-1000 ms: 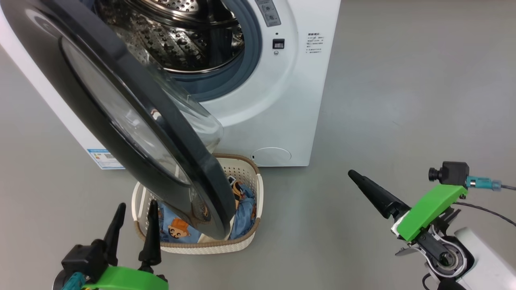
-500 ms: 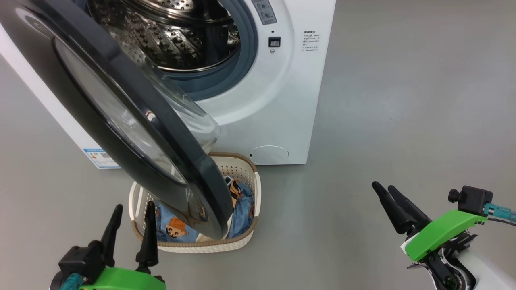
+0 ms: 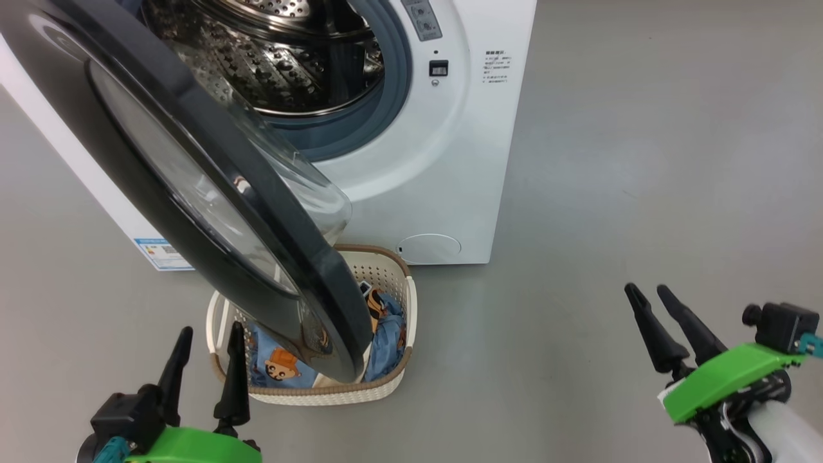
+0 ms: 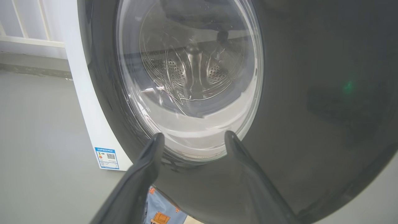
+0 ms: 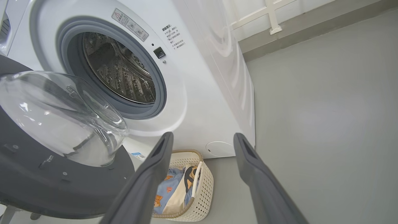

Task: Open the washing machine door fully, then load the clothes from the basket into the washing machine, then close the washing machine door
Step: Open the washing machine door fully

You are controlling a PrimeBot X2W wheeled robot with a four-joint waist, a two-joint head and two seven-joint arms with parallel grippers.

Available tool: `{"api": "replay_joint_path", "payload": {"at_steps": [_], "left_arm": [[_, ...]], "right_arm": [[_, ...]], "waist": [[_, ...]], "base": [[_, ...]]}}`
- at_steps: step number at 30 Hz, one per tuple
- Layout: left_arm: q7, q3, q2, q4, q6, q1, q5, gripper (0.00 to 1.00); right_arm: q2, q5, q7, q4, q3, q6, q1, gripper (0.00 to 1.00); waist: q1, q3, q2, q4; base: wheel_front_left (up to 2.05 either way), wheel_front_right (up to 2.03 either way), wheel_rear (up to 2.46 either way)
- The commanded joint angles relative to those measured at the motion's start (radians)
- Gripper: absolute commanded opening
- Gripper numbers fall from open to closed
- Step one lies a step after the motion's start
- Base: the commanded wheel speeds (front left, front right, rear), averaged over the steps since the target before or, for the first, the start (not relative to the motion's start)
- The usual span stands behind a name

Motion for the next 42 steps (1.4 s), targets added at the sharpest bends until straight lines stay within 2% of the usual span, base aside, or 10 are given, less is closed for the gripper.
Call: {"api": "replay_joint_path", "payload": {"at_steps": [1,9,18,42], "left_arm": [[-0.006,0.034,0.013,-0.018,-0.001,-0.018,0.017,1.0],[-0.006,0.035,0.013,-0.019,-0.003,-0.012,0.022,1.0],[-0.006,0.034,0.013,-0.017,-0.005,-0.008,0.027,1.0],[-0.006,0.043,0.013,-0.015,-0.004,-0.011,0.029,1.0]], "right_arm": [[0.004,-0.046,-0.013,-0.03,-0.025,0.009,0.046,1.0],[0.069,-0.222,-0.013,-0.1,-0.209,0.009,0.142,1.0],[0.132,-0.374,-0.013,-0.142,-0.32,0.009,0.217,1.0],[0.211,-0.576,-0.013,-0.157,-0.374,0.009,0.281,1.0]], "waist": [[0.0,-0.002,-0.0001,0.002],[0.0,-0.011,-0.0001,0.011],[0.0,-0.014,-0.0001,0.014],[0.0,-0.003,-0.0001,0.005]], "base": [[0.0,0.0,0.0],[0.0,0.0,0.0],[0.0,0.0,0.0],[0.0,0.0,0.0]]}}
